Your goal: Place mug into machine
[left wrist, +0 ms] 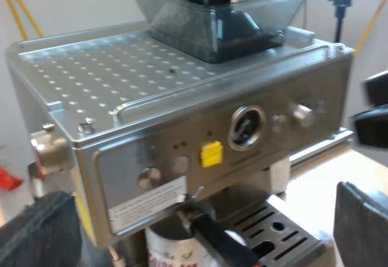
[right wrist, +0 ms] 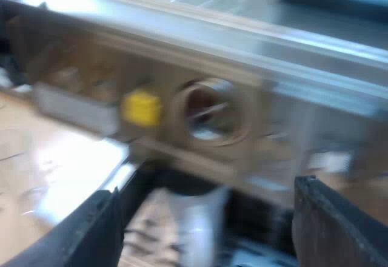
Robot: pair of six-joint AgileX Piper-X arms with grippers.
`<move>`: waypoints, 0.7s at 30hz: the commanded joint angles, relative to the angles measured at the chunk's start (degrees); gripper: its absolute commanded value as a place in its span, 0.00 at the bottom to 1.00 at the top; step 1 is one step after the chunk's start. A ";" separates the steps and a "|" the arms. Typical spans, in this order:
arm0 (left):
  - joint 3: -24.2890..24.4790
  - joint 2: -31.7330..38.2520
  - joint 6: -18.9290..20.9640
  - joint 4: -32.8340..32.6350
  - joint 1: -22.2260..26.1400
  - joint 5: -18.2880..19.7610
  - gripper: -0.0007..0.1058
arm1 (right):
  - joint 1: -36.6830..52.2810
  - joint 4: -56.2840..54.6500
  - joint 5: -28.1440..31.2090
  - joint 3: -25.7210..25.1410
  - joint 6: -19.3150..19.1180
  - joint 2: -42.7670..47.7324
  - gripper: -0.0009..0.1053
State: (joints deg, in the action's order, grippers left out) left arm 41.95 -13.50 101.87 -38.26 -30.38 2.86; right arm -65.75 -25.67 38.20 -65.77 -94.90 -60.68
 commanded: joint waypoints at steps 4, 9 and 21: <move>7.83 -11.78 1.34 0.91 10.20 -0.39 0.80 | 8.53 -4.26 0.10 -0.39 -1.40 5.83 0.59; 11.16 -16.57 1.22 1.51 20.75 5.99 0.80 | 14.35 -6.56 0.10 -0.39 -2.84 9.09 0.59; 11.52 -17.02 1.23 1.62 26.30 6.35 0.80 | 60.27 -18.26 -21.02 0.25 -9.22 19.80 0.59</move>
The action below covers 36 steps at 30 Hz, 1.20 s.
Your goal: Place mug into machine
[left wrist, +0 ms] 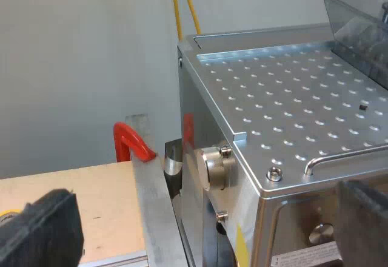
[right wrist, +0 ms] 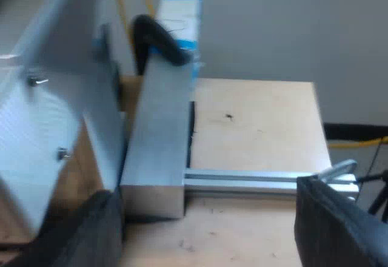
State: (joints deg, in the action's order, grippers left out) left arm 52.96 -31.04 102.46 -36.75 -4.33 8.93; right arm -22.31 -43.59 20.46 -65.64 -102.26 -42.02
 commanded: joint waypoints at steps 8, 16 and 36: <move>0.73 6.45 -1.10 -5.45 0.20 -3.32 0.80 | 27.47 -1.18 -9.29 5.71 -0.84 10.44 0.59; 0.44 18.11 -1.24 -12.99 0.20 -4.89 0.80 | 27.32 -5.57 -10.61 11.41 -1.05 24.44 0.59; -5.14 39.63 -1.42 -31.95 0.36 -6.77 0.80 | 27.32 -19.56 -16.08 16.70 -1.05 45.04 0.59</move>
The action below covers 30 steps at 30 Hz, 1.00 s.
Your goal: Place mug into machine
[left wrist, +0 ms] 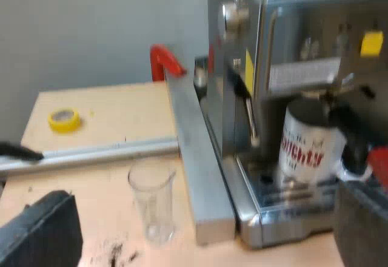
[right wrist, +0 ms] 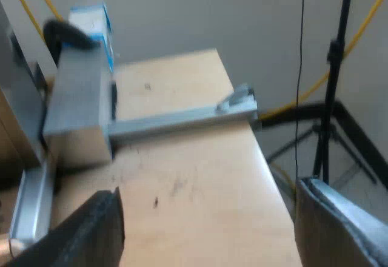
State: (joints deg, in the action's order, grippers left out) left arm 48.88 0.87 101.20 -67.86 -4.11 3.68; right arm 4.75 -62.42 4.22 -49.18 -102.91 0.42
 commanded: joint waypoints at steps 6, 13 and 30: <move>-7.05 7.86 -0.05 4.88 0.14 -1.97 0.80 | 0.27 3.32 -1.26 5.16 0.29 2.61 0.59; -14.39 7.75 -0.05 9.74 0.14 -1.97 0.80 | 0.27 3.69 -4.84 11.87 0.29 2.57 0.59; -20.34 7.75 -0.29 11.33 0.14 -1.47 0.80 | 0.27 3.89 -4.82 19.20 0.29 2.48 0.59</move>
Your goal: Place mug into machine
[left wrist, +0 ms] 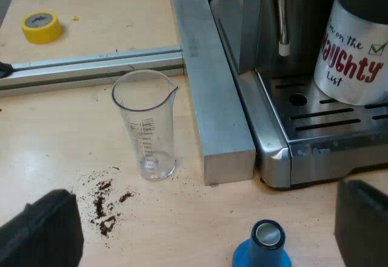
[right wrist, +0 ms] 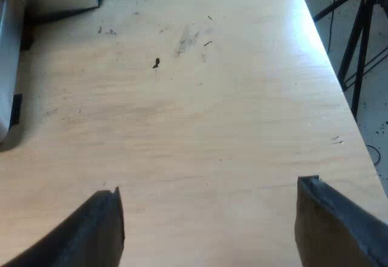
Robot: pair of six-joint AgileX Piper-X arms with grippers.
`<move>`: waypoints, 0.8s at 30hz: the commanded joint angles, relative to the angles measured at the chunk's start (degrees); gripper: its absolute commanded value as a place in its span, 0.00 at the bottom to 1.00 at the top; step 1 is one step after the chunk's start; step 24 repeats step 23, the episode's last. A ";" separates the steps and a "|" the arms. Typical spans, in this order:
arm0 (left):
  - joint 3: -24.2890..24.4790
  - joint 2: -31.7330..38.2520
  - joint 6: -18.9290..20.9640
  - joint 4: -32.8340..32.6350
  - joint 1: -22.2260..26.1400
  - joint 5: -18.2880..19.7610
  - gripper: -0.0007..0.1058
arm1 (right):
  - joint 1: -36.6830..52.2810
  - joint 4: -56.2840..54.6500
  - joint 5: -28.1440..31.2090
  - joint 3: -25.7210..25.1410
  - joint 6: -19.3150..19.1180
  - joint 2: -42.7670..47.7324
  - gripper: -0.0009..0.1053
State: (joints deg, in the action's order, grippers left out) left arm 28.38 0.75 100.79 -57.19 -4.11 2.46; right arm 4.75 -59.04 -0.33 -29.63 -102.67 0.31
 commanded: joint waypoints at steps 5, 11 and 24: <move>-0.60 7.87 -0.49 2.01 0.14 -0.25 0.80 | 0.27 0.50 0.33 -0.35 0.05 2.59 0.59; -1.00 7.87 -0.75 2.91 0.14 -0.25 0.80 | 0.27 0.50 0.33 -0.35 0.05 2.59 0.59; -1.00 7.98 -0.75 2.91 0.14 -0.25 0.80 | 0.27 0.50 0.33 -0.35 0.05 2.59 0.59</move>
